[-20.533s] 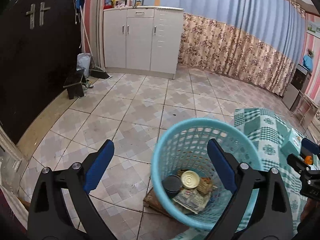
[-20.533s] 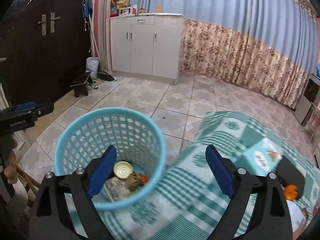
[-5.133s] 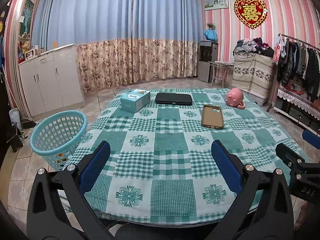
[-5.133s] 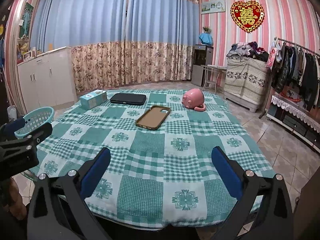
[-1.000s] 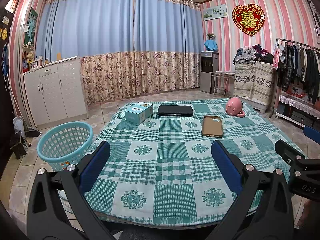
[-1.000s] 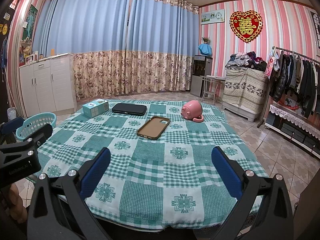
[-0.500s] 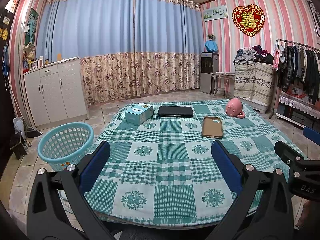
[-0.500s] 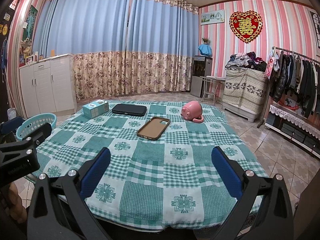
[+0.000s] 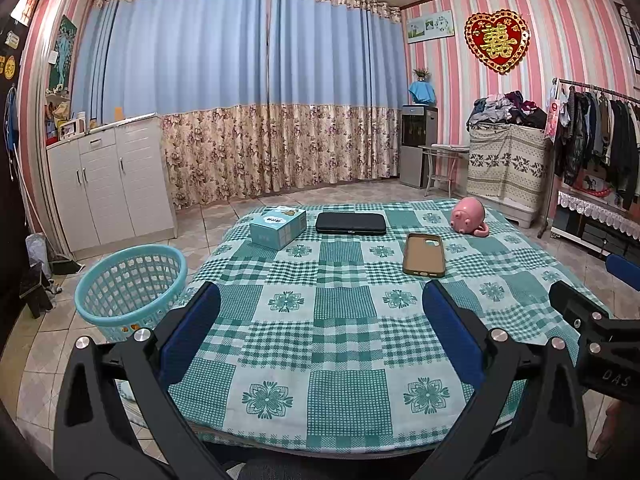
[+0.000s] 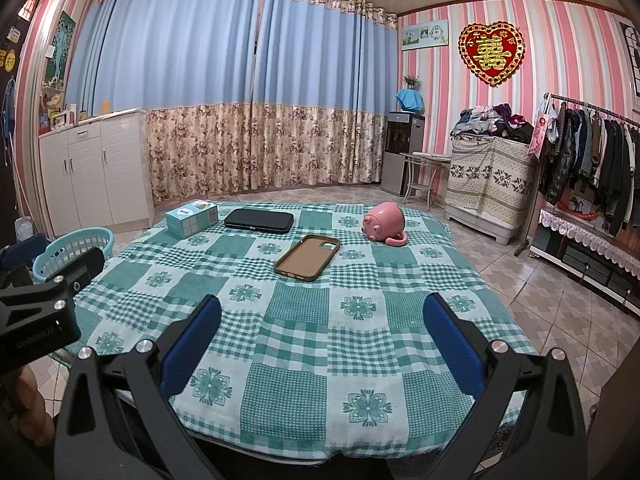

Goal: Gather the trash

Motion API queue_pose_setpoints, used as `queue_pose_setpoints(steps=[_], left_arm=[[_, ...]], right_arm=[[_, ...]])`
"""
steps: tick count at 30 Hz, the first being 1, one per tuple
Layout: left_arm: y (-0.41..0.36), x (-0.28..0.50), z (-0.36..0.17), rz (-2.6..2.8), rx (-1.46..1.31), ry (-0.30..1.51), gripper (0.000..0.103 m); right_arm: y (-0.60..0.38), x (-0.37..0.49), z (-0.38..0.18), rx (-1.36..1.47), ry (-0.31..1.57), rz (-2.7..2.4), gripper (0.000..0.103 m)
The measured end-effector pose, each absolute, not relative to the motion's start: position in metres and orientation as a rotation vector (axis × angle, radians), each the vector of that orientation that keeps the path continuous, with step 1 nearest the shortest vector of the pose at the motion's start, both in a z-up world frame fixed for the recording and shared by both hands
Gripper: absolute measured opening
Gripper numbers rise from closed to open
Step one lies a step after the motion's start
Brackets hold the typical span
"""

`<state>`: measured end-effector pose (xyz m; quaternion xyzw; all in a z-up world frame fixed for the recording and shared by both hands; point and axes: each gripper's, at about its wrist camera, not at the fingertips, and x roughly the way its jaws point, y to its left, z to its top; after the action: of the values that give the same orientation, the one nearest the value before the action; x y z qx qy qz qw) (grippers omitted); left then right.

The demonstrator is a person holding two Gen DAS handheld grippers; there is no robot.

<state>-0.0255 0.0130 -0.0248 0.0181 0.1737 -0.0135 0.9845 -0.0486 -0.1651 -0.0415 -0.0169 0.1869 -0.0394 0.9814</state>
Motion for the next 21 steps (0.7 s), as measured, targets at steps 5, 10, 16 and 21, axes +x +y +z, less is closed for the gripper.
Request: queue_pose_setpoints(steps=[5, 10, 16, 21], left_arm=[[0.0127, -0.0256, -0.0246, -0.027, 0.036, 0.349, 0.098], [0.0125, -0.0258, -0.0244, -0.026, 0.036, 0.347, 0.098], [0.0123, -0.0260, -0.0245, -0.027, 0.035, 0.347, 0.098], [0.0122, -0.0259, -0.0246, -0.027, 0.034, 0.348, 0.098]], right_arm=[[-0.1646, -0.0493, -0.0413, -0.034, 0.378, -0.078, 0.099], [-0.1641, -0.0493, -0.0406, -0.034, 0.376, -0.077, 0.099], [-0.1635, -0.0490, -0.0402, -0.033, 0.378, -0.075, 0.099], [-0.1637, -0.0486, -0.0391, -0.032, 0.376, -0.075, 0.099]])
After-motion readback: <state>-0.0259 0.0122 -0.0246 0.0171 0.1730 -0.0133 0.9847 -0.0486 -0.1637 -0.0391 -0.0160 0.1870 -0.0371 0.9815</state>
